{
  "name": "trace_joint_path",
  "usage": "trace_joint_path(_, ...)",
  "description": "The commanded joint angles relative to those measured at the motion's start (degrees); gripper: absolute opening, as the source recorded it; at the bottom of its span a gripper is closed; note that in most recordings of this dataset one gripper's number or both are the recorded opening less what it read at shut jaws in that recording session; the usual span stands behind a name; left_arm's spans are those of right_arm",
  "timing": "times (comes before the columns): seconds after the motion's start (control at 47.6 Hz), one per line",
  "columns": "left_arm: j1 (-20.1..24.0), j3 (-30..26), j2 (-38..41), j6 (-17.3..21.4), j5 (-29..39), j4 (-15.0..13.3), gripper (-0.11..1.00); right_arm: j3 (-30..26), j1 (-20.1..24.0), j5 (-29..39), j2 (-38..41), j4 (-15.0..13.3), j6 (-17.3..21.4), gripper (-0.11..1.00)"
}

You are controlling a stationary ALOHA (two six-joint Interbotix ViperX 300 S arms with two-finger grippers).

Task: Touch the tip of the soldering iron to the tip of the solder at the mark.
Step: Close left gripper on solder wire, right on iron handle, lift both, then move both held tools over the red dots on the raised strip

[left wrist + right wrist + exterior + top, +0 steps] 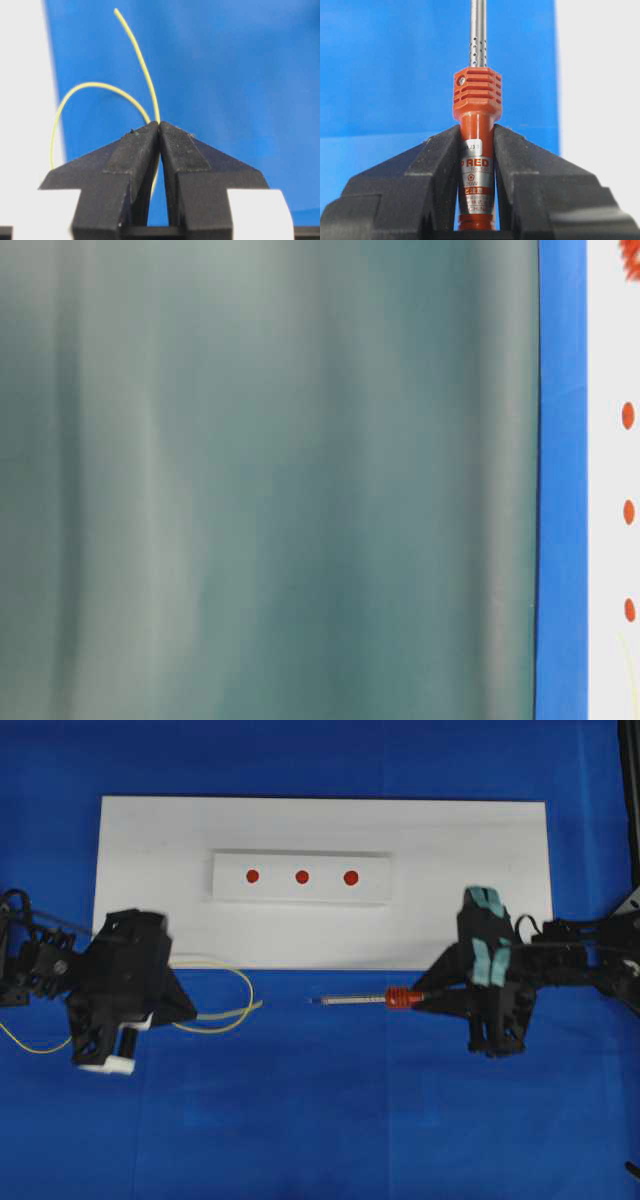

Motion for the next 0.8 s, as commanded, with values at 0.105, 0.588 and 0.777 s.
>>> trace_joint_path(0.105, 6.06, -5.54, 2.46, 0.35, 7.03, 0.09, 0.03, -4.66, -8.35, 6.77, -1.14, -5.1, -0.09, 0.06)
trace_joint_path(0.588, 17.23, -15.03, 8.88, 6.33, 19.95, 0.35, 0.03, -10.46, -21.09, 16.0, -0.09, -14.5, 0.18, 0.06)
trace_joint_path(0.777, 18.46, -15.29, 8.96, 7.12, 20.3, 0.35, 0.03, -11.69, -21.45, 17.58, 0.7, -15.29, 0.26, 0.06)
